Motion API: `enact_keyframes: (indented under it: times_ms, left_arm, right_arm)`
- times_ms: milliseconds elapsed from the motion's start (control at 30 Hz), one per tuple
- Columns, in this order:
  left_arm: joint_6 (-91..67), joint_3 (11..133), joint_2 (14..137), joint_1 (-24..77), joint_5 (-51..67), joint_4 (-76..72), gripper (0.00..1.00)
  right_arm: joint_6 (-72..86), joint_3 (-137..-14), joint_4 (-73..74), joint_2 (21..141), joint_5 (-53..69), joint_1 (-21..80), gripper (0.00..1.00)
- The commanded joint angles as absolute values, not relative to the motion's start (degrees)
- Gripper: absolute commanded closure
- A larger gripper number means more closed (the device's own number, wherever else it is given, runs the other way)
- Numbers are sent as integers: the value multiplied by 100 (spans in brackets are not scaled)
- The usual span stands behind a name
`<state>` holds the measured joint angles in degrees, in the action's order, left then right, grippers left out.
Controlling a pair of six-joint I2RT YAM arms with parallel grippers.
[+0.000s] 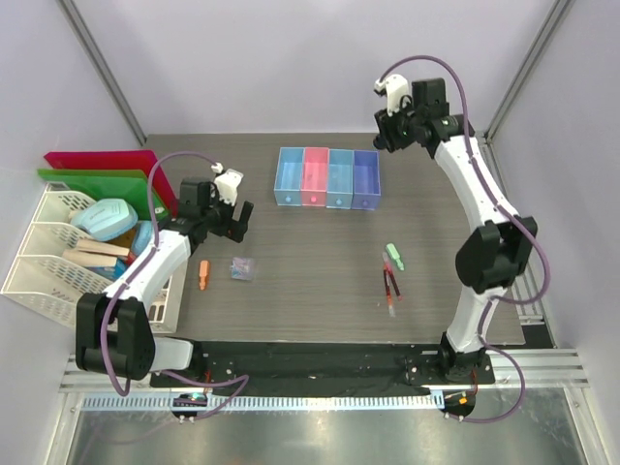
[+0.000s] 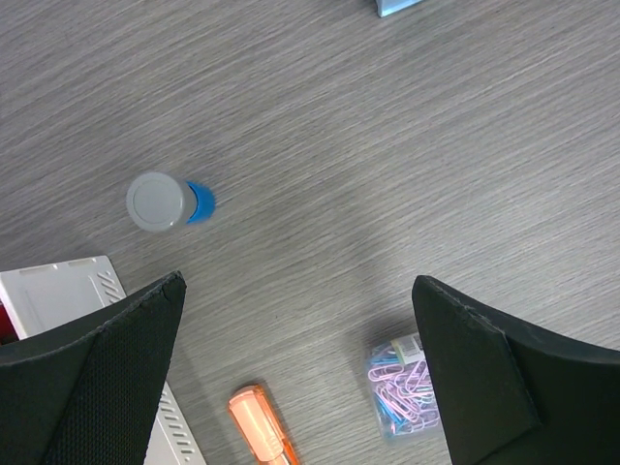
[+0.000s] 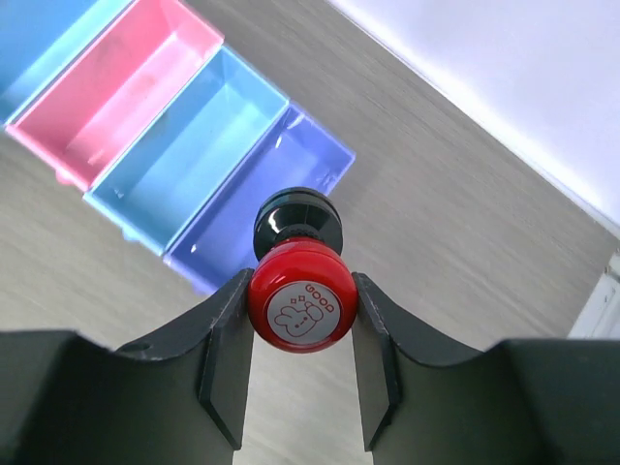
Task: Sort the stationery into containers
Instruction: Place the stationery in the storage box.
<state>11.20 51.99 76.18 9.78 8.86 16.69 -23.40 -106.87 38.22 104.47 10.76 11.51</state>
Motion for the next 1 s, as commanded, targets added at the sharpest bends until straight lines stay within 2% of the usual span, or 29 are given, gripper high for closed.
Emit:
enact_keyframes:
  times_ms: [0,267,967]
  left_arm:
    - [1344,5142,7295,984,976,1792,0]
    - [1310,5062,6996,984,1037,1881,0]
    - [1275,5080,6847,993,1063,1934,0]
  right_arm:
    - [-2101,-11855,3946,11563,1257,1134,91]
    - [-2144,-12849,3973,12735,1222,1204,91]
    - [-2259,-12788,3727,13500,949,1397,91]
